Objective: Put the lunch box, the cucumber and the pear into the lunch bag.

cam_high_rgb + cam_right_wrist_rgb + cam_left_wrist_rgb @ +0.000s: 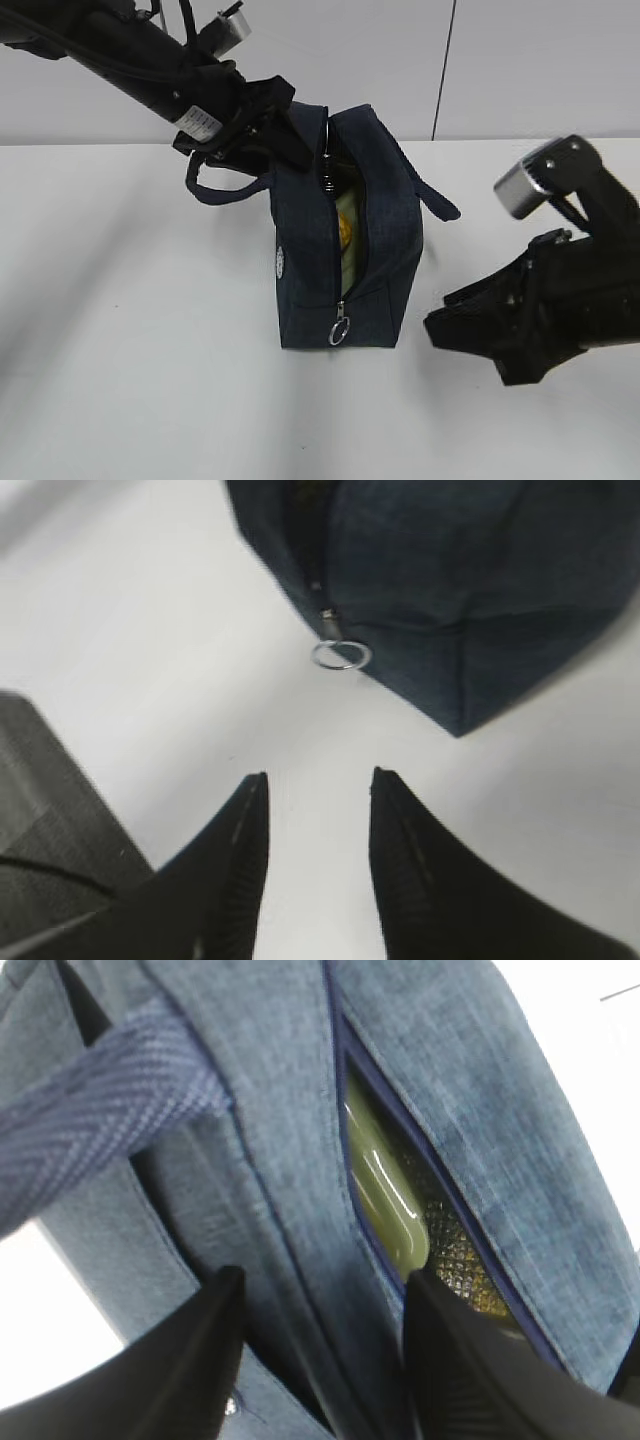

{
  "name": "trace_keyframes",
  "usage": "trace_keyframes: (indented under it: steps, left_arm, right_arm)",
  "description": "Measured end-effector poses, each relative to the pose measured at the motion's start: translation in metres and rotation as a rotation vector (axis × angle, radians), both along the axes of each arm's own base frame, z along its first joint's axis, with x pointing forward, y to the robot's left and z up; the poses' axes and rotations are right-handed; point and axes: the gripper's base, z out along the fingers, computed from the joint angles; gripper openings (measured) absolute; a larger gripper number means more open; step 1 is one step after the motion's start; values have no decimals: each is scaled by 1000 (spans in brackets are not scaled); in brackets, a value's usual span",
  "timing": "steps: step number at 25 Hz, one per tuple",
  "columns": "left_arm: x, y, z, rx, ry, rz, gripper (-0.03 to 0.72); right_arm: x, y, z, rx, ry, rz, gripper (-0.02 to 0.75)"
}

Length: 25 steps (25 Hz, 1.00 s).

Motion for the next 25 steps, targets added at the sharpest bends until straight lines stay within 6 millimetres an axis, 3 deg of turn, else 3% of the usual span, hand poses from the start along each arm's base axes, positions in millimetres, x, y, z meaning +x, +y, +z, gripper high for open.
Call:
trace_keyframes:
  steps: [5,9,15,25]
  left_arm:
    - [-2,1,-1,15,11,-18,389]
    - [-5,4,3,48,-2,-38,393]
    - [-15,9,25,71,-54,-60,393]
    - [-26,24,43,130,-51,-71,393]
  right_arm:
    - [8,9,-26,-34,-9,182,307]
    - [17,13,-47,-14,57,172,368]
    - [30,21,-62,50,-3,185,529]
    - [43,29,-89,129,-54,210,552]
